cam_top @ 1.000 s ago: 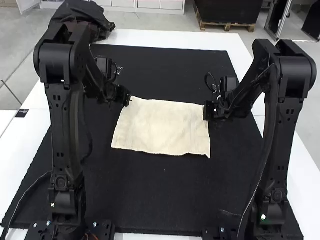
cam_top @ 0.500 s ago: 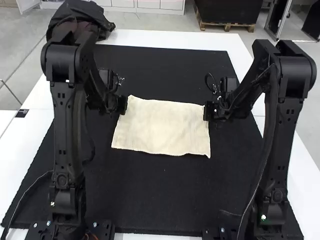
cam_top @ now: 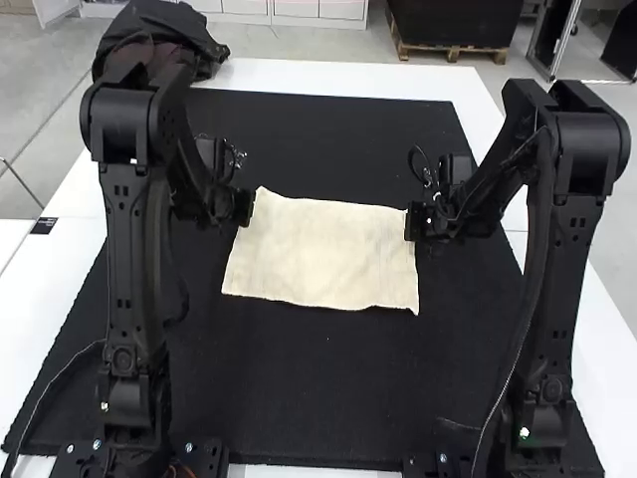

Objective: Fold the towel.

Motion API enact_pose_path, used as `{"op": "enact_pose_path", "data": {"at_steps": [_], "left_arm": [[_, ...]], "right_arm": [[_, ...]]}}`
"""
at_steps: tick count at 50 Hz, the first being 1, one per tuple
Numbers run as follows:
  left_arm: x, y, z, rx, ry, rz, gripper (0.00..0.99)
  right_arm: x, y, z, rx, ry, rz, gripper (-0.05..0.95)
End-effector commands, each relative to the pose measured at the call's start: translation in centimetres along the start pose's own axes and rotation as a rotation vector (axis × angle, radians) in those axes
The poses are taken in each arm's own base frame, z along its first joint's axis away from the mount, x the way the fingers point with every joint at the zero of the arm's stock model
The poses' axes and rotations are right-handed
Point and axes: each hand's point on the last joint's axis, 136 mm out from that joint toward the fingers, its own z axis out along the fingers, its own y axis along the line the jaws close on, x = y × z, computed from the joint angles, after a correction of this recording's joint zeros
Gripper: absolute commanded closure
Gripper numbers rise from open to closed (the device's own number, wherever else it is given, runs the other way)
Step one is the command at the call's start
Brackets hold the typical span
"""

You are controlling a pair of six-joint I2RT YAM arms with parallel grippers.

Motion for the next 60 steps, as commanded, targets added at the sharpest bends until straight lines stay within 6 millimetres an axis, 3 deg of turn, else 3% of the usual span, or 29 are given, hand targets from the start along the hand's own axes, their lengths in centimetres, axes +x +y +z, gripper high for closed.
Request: {"op": "enact_pose_path", "data": {"at_steps": [1,7,23,32,60], "left_arm": [[-3.4,0.5,-1.3,-0.018,-0.078,-0.008,0.972],[-4.4,0.6,-1.8,-0.023,-0.095,-0.005,0.972],[-4.2,-0.2,-3.4,0.001,-0.056,-0.014,0.974],[-3.6,0.1,-5.0,-0.008,-0.032,-0.017,0.972],[-3.1,-2.2,-11.2,0.011,-0.016,-0.022,0.972]], "right_arm": [[-0.6,0.7,-1.3,-0.034,-0.015,0.031,0.92],[-2.5,1.0,-2.2,-0.038,-0.059,0.026,0.92],[-5.5,1.8,-4.6,-0.063,-0.133,0.037,0.92],[-5.3,2.3,-5.8,-0.081,-0.121,0.04,0.92],[-4.4,4.6,-11.1,-0.135,-0.1,0.046,0.92]]}}
